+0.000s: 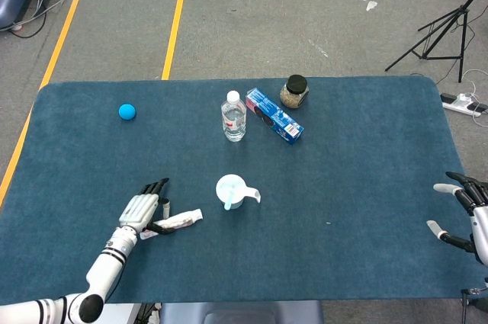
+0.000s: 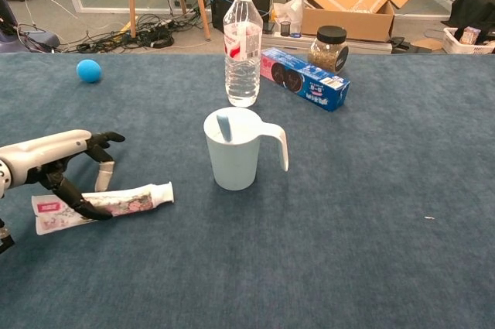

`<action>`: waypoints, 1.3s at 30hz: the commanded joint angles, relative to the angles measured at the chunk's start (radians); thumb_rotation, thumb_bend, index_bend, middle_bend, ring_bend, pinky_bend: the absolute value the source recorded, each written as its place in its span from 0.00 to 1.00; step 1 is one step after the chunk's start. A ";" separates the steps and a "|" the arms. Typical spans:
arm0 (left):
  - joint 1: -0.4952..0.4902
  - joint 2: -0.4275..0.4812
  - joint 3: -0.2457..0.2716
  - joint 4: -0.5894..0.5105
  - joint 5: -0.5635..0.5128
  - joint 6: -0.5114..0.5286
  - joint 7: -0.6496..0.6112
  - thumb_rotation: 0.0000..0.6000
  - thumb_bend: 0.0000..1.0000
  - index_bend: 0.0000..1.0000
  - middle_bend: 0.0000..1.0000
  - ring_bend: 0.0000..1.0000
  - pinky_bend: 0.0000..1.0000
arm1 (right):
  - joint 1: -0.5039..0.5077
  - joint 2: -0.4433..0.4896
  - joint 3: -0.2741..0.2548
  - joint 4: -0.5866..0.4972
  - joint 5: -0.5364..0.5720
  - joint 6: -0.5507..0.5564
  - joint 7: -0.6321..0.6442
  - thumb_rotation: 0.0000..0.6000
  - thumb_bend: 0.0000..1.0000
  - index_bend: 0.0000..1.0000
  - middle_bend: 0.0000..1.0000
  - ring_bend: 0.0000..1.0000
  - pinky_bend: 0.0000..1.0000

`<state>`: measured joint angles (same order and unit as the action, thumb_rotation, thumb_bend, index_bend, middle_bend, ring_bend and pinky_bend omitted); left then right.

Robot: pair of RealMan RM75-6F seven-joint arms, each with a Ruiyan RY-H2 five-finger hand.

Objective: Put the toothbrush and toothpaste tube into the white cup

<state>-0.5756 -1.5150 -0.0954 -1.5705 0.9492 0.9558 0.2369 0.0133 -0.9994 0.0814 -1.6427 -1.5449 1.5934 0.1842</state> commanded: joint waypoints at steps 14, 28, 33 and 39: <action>0.032 0.122 0.022 -0.007 -0.002 -0.059 -0.073 1.00 0.07 0.64 0.00 0.00 0.05 | 0.002 -0.003 0.001 -0.002 0.004 -0.007 -0.013 1.00 0.11 0.35 0.23 0.19 0.45; 0.053 0.124 0.013 -0.041 0.056 -0.002 -0.097 1.00 0.07 0.22 0.00 0.00 0.05 | 0.003 -0.005 0.001 -0.005 0.002 -0.007 -0.020 1.00 0.11 0.35 0.23 0.19 0.45; 0.047 0.077 0.002 -0.030 0.044 0.016 -0.072 1.00 0.07 0.28 0.00 0.00 0.05 | 0.002 -0.005 0.001 -0.004 0.001 -0.003 -0.014 1.00 0.11 0.35 0.23 0.19 0.45; 0.044 0.027 -0.017 -0.016 0.012 0.054 -0.036 1.00 0.07 0.37 0.00 0.00 0.05 | 0.001 -0.004 0.002 -0.004 0.001 -0.002 -0.007 1.00 0.11 0.35 0.23 0.19 0.45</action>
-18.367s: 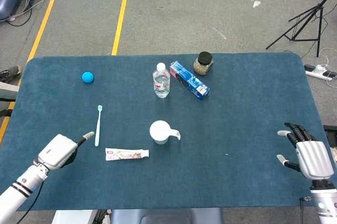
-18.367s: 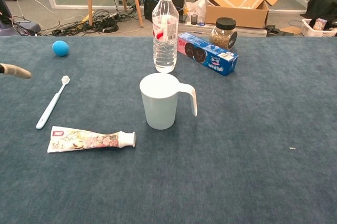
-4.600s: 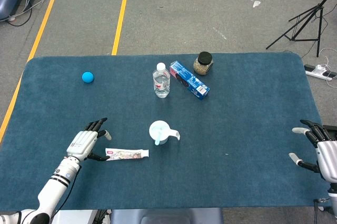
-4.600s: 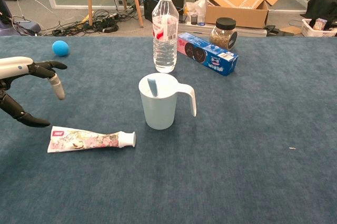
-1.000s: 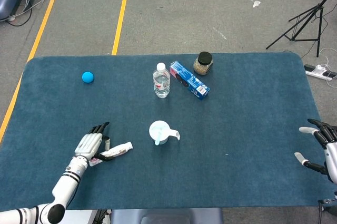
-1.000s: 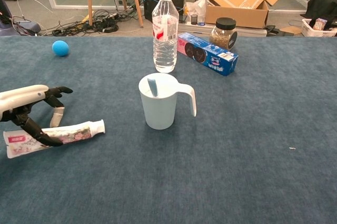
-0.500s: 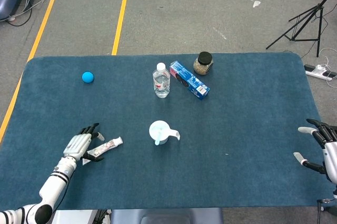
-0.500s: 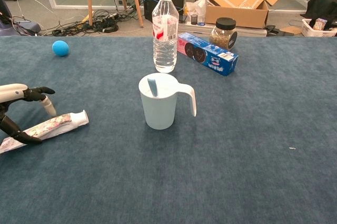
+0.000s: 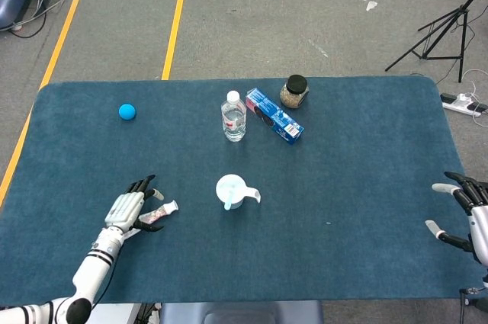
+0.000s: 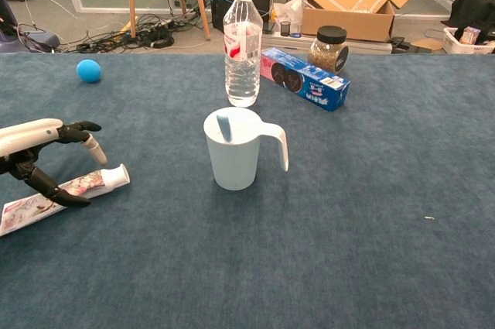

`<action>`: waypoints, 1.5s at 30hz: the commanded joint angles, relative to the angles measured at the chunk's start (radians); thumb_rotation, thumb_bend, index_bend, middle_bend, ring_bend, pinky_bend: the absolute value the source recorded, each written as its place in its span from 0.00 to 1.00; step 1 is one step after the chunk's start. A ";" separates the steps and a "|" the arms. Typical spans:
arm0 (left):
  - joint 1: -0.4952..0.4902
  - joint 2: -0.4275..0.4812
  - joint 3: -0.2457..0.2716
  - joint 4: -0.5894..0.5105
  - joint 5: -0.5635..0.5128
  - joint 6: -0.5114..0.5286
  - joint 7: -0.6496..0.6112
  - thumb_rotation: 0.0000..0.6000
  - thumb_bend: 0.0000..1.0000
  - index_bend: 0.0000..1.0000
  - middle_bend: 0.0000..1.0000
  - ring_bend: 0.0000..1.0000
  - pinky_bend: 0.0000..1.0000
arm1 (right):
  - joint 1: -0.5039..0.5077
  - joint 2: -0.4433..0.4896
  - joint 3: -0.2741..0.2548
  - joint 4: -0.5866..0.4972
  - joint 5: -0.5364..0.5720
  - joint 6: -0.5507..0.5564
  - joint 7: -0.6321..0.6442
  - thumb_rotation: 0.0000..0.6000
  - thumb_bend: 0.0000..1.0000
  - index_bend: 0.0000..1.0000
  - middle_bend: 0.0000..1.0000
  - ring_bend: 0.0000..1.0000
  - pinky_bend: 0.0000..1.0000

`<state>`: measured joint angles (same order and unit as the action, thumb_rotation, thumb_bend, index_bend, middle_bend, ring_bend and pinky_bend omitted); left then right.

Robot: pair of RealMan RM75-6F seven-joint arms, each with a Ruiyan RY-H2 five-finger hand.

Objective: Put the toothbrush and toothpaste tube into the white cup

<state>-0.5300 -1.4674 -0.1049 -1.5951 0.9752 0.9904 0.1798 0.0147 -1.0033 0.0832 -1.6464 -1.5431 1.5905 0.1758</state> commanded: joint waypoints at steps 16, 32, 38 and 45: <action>0.006 -0.098 -0.018 0.027 -0.083 0.119 0.165 1.00 0.07 0.49 0.00 0.00 0.05 | -0.001 0.001 0.000 -0.001 -0.002 0.002 0.004 1.00 0.11 0.35 0.23 0.19 0.45; 0.012 -0.117 -0.029 0.046 -0.094 0.115 0.175 1.00 0.24 0.57 0.01 0.01 0.05 | 0.001 -0.001 0.000 -0.002 -0.002 -0.001 0.000 1.00 0.11 0.35 0.23 0.19 0.45; 0.018 -0.115 -0.031 0.047 -0.089 0.114 0.168 1.00 0.40 0.59 0.02 0.01 0.05 | 0.001 -0.001 -0.001 -0.003 -0.003 -0.002 -0.005 1.00 0.11 0.35 0.23 0.19 0.45; 0.030 -0.108 -0.026 0.040 -0.055 0.124 0.148 1.00 0.45 0.61 0.02 0.01 0.05 | 0.001 -0.001 0.000 -0.003 -0.001 -0.001 -0.003 1.00 0.11 0.35 0.23 0.19 0.45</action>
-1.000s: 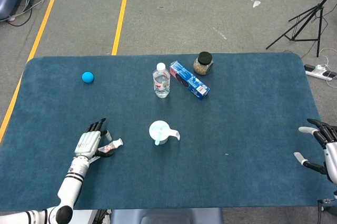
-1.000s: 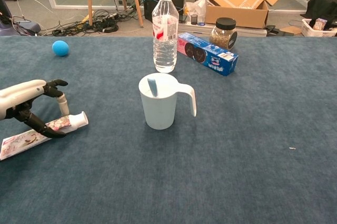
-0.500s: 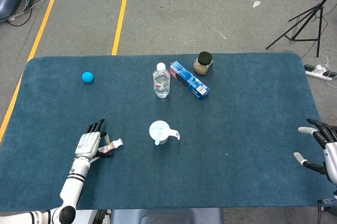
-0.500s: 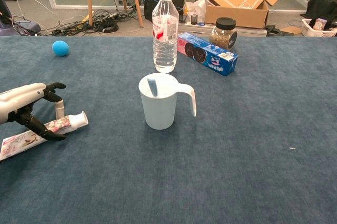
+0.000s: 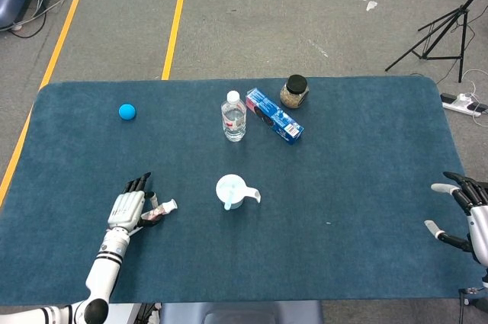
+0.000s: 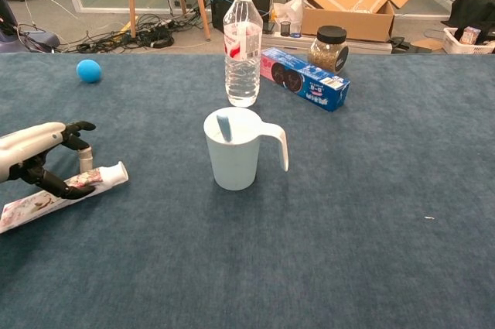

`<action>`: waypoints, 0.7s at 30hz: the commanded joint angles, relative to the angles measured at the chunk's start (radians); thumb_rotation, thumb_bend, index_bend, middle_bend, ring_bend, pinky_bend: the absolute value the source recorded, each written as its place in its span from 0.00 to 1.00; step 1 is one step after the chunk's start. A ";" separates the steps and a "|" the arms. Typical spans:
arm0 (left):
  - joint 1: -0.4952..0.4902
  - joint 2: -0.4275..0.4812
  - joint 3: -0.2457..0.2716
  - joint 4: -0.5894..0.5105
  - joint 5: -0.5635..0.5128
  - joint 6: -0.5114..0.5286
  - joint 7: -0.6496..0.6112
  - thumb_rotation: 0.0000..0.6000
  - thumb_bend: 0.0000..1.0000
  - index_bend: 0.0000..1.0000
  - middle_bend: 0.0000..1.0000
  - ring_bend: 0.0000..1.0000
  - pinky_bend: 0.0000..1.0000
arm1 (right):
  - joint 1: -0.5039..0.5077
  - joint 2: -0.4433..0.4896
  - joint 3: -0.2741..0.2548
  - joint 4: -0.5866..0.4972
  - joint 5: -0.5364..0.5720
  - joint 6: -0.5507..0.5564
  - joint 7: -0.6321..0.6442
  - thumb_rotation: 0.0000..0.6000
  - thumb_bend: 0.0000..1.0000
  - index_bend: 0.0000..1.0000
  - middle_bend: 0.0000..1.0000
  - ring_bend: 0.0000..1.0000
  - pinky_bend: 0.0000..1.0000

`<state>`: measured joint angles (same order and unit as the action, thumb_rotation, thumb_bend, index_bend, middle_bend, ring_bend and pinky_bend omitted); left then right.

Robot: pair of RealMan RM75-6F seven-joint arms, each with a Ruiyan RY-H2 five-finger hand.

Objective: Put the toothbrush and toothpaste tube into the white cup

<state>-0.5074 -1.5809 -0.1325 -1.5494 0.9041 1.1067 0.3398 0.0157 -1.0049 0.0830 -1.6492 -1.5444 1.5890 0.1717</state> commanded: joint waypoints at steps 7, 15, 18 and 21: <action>0.059 0.065 0.014 -0.068 0.098 0.081 -0.068 1.00 0.46 0.62 0.03 0.02 0.05 | -0.003 0.001 0.000 0.001 -0.004 0.008 0.011 1.00 0.11 0.35 0.23 0.19 0.45; 0.141 0.184 0.008 -0.183 0.189 0.199 -0.157 1.00 0.46 0.62 0.03 0.02 0.05 | -0.002 -0.002 -0.002 -0.002 -0.005 0.004 -0.006 1.00 0.11 0.35 0.23 0.19 0.45; 0.168 0.230 0.005 -0.225 0.235 0.245 -0.182 1.00 0.46 0.62 0.03 0.02 0.05 | -0.001 -0.004 -0.001 -0.004 -0.002 0.002 -0.013 1.00 0.11 0.35 0.23 0.19 0.45; 0.190 0.272 -0.001 -0.267 0.271 0.295 -0.170 1.00 0.46 0.63 0.03 0.02 0.05 | 0.000 -0.005 -0.001 -0.004 0.000 0.000 -0.019 1.00 0.11 0.35 0.23 0.19 0.45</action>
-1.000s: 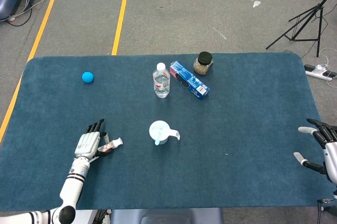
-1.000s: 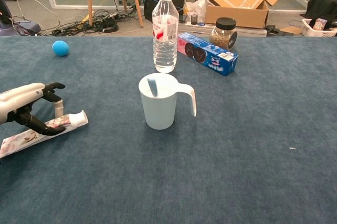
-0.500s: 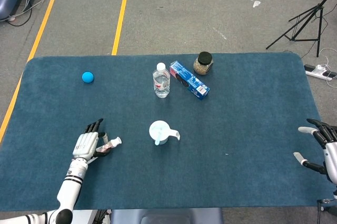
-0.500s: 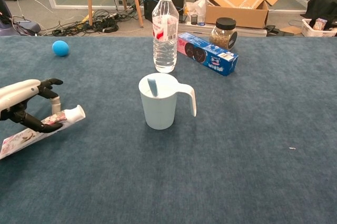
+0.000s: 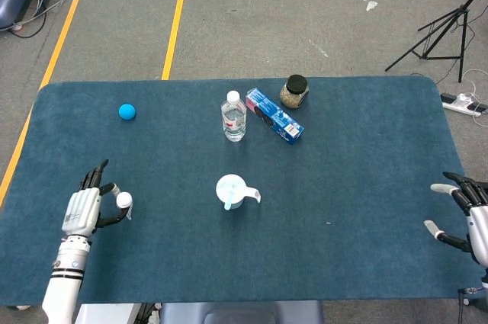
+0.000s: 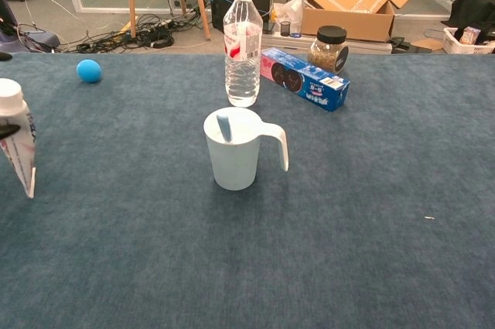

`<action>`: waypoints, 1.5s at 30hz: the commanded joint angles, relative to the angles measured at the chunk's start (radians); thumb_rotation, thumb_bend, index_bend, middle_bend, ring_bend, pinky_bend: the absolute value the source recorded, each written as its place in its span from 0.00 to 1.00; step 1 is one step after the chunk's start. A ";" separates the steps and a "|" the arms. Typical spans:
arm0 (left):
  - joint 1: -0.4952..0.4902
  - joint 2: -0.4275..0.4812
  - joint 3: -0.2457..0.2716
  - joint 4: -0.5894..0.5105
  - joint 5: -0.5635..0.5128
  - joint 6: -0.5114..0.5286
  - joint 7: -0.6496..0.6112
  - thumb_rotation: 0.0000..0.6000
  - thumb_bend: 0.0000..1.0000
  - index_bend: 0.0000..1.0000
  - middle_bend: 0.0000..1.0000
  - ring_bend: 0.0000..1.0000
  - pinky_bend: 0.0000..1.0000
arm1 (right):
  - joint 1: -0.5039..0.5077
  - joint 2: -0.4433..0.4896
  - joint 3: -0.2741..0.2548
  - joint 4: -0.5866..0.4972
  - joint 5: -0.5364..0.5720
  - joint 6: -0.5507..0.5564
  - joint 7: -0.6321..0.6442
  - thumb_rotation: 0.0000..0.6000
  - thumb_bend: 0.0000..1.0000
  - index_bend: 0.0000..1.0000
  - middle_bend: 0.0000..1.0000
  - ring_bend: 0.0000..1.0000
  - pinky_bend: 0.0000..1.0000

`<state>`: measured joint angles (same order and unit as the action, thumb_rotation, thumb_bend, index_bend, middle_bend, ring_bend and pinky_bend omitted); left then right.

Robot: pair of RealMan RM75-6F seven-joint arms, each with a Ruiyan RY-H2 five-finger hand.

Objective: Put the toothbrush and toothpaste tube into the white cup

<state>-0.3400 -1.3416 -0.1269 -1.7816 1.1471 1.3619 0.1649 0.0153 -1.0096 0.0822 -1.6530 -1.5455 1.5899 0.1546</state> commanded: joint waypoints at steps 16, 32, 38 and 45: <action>-0.055 0.168 -0.133 -0.327 0.136 0.072 0.185 1.00 0.46 0.63 0.03 0.02 0.05 | 0.000 -0.001 -0.001 -0.001 -0.002 -0.001 -0.004 1.00 0.11 0.35 0.23 0.19 0.45; -0.306 0.107 -0.295 -0.408 -0.150 -0.120 0.210 1.00 0.46 0.63 0.03 0.01 0.05 | 0.001 0.001 -0.003 -0.001 -0.007 -0.001 0.001 1.00 0.11 0.35 0.23 0.19 0.45; -0.386 0.023 -0.298 -0.357 -0.218 -0.130 0.242 1.00 0.46 0.63 0.03 0.01 0.05 | -0.001 0.005 -0.003 0.001 -0.008 0.002 0.016 1.00 0.11 0.35 0.23 0.19 0.45; -0.458 -0.059 -0.291 -0.295 -0.268 -0.130 0.278 1.00 0.46 0.63 0.03 0.01 0.05 | -0.003 0.011 -0.005 0.004 -0.015 0.008 0.039 1.00 0.11 0.35 0.23 0.19 0.45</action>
<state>-0.7872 -1.3886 -0.4207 -2.0883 0.8877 1.2312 0.4351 0.0130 -0.9994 0.0779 -1.6493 -1.5592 1.5969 0.1923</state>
